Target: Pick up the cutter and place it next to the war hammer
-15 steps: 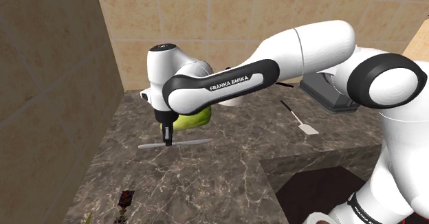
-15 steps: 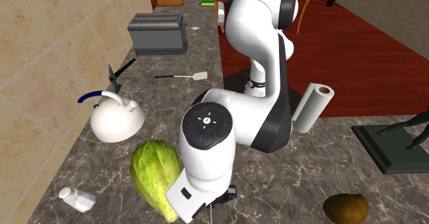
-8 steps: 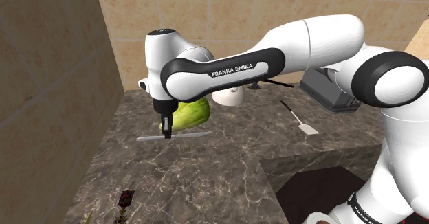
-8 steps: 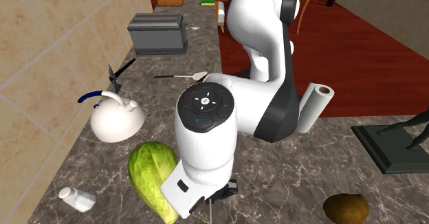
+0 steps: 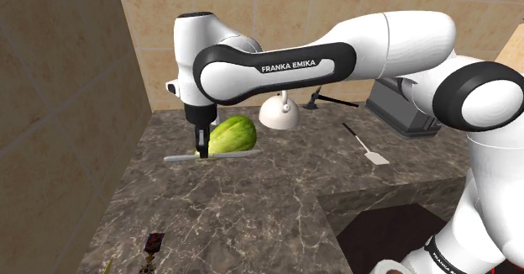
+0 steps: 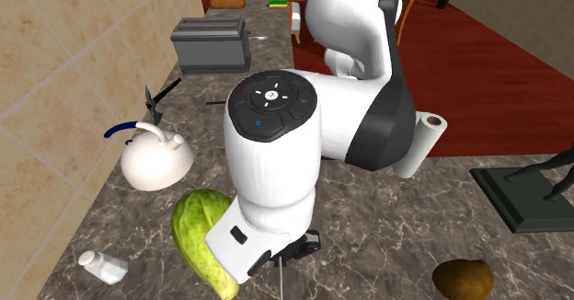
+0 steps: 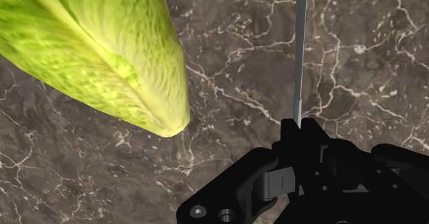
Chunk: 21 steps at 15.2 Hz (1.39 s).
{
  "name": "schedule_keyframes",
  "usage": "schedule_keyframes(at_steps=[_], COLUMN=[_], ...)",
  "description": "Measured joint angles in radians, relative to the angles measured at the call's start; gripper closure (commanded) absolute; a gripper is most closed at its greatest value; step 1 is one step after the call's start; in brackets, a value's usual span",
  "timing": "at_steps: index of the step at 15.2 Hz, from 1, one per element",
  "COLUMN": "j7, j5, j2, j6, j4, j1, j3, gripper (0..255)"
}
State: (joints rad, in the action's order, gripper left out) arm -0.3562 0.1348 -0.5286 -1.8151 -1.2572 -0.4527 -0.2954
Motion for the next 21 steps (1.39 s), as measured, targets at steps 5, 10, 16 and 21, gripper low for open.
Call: schedule_keyframes(at_steps=[5,10,16,21], j7=[-0.001,-0.005,-0.006,-0.028], j5=[0.0,0.003,0.011,0.001], j2=[-0.006,-0.019,-0.056,-0.022], j6=[0.069,0.147,0.253,0.278], j4=[0.076,0.168,0.31,0.301], j1=[-0.009,-0.017,-0.038,-0.014], j3=[-0.001,-0.001,0.001,0.001], gripper=[255,255,255,255])
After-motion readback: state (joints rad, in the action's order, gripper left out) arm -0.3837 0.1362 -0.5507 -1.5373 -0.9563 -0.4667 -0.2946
